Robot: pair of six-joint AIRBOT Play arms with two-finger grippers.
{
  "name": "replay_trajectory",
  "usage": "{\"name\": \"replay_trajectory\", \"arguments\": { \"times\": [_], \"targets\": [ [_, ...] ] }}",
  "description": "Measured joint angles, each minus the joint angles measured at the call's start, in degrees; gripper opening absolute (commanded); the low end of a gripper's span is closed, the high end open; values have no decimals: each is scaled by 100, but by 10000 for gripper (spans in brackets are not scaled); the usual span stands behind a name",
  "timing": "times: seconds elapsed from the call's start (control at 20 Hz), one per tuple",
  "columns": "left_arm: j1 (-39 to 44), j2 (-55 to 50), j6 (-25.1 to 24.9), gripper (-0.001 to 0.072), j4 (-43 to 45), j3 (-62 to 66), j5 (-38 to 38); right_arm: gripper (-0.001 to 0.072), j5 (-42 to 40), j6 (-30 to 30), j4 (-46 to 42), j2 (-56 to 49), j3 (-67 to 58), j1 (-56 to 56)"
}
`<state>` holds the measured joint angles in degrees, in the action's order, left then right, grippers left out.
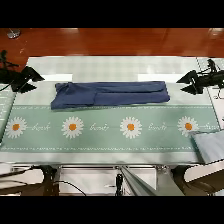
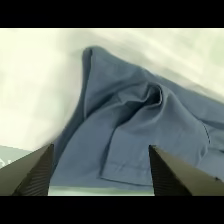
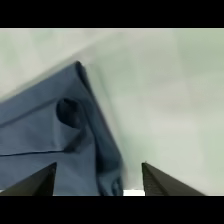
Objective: Fold the shirts.
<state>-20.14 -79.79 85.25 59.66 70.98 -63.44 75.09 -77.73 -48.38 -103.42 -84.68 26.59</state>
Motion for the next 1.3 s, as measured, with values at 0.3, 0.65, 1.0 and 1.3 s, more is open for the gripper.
{"name": "replay_trajectory", "arguments": {
  "times": [0.3,0.65,1.0,1.3],
  "targets": [
    [1117,1506,-254,705,-31,-1545,1069,619,105,13,35,-450,24,-492],
    [2426,1480,-431,31,-597,-1818,1416,24,170,31,131,-590,-125,-1233],
    [3283,1268,-852,18,-1097,-1755,1508,24,763,13,-737,876,11,-1250],
    [4019,243,-896,16,-1073,-772,1840,24,625,114,-629,3563,1766,-1244]
  ]
}}
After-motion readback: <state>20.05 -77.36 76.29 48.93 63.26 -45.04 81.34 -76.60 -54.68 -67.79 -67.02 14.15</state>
